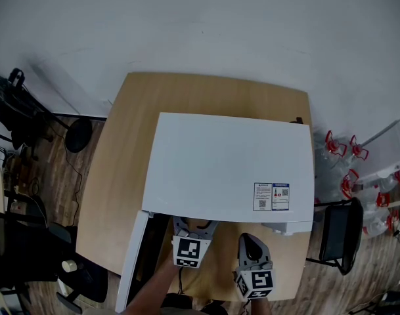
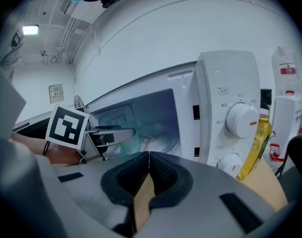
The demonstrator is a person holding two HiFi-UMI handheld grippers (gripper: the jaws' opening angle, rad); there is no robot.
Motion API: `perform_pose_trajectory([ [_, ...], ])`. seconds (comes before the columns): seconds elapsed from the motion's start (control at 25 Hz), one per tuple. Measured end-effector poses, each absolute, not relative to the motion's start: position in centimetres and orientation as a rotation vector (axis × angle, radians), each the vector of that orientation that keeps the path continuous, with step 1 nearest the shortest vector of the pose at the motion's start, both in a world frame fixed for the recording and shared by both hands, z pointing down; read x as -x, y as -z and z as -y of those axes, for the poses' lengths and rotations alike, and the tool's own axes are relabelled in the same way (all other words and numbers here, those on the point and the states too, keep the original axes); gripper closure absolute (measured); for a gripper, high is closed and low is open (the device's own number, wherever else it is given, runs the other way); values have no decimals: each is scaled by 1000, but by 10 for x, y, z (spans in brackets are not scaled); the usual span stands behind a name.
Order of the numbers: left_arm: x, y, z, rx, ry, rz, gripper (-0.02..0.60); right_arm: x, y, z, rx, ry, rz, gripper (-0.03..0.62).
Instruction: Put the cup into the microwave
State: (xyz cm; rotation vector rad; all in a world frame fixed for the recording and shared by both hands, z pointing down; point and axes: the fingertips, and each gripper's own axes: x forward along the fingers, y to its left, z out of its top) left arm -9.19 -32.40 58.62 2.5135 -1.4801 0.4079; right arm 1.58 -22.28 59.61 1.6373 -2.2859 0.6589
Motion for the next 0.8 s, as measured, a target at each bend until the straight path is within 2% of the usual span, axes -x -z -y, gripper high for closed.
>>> perform_pose_trajectory([
  [0.8, 95, -542, 272, -2530, -379, 1531, 201, -22, -554, 181, -1661, -562, 2340, 576],
])
